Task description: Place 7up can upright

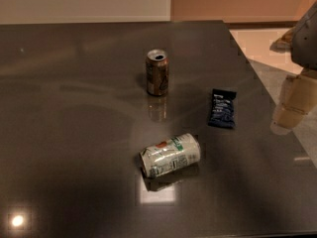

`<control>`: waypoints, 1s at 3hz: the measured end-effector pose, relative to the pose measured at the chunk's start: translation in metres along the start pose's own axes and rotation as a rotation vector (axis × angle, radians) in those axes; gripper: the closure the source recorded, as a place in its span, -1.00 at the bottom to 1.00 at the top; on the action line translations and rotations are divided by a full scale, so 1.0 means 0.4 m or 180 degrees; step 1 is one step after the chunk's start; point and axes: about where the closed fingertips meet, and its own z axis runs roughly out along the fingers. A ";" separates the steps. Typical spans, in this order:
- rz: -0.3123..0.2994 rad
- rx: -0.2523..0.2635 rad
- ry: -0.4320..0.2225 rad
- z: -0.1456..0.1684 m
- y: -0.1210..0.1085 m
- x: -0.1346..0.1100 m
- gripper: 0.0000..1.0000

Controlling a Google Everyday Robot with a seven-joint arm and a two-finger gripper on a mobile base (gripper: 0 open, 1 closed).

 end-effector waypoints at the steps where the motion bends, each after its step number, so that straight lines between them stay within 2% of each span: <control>1: 0.0000 0.0001 0.0000 0.000 0.000 0.000 -1.00; 2: -0.0159 -0.0082 -0.0100 0.008 0.011 -0.056 -1.00; 3: -0.0414 -0.0235 -0.0258 0.038 0.039 -0.148 -1.00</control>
Offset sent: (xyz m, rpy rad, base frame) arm 0.0031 0.0540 -0.0041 0.0494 0.0491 0.1486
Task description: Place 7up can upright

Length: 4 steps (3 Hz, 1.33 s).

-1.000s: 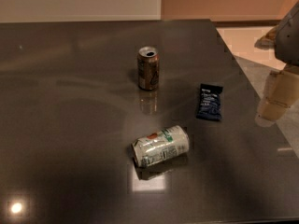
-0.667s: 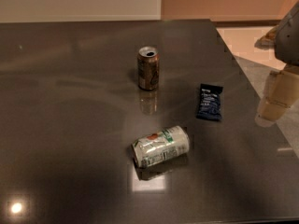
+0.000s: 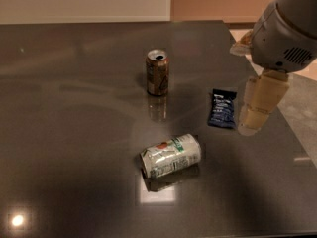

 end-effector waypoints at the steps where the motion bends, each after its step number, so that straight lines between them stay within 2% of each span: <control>1: -0.0306 -0.0153 -0.0131 0.043 0.036 -0.095 -1.00; 2: -0.0644 -0.0271 -0.0165 0.095 0.099 -0.171 -1.00; 3: -0.0849 -0.0358 -0.0159 0.132 0.144 -0.213 -1.00; 4: -0.1090 -0.0370 -0.0075 0.199 0.190 -0.249 -1.00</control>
Offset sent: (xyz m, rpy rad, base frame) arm -0.0490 0.1230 -0.0608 -0.0148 0.0748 0.3661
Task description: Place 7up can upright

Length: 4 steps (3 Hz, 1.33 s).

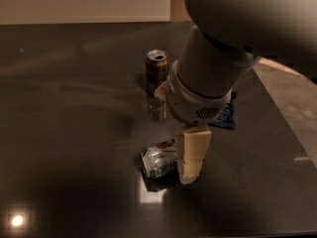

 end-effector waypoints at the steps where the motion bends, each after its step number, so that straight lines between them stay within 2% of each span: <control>1: -0.0153 -0.0050 0.0103 0.077 0.018 -0.026 -1.00; 2: -0.0244 -0.0122 0.0181 0.124 0.027 -0.034 -1.00; 3: -0.0319 -0.0206 0.0293 0.148 0.031 -0.038 -0.65; 4: -0.0369 -0.0298 0.0360 0.157 0.031 -0.033 -0.19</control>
Offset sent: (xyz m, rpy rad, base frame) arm -0.0089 0.0291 -0.0731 -0.1143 0.0287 0.1061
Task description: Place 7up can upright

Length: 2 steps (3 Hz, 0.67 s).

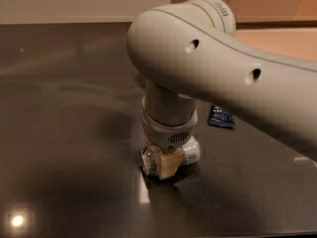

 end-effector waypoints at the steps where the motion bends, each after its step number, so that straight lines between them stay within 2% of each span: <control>1: -0.0009 -0.0071 -0.0052 -0.014 -0.004 0.000 0.28; 2: 0.0080 -0.0141 -0.0400 -0.060 -0.018 0.010 0.74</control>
Offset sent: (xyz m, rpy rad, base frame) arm 0.0107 0.0049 0.0683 0.3127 0.2090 -0.0290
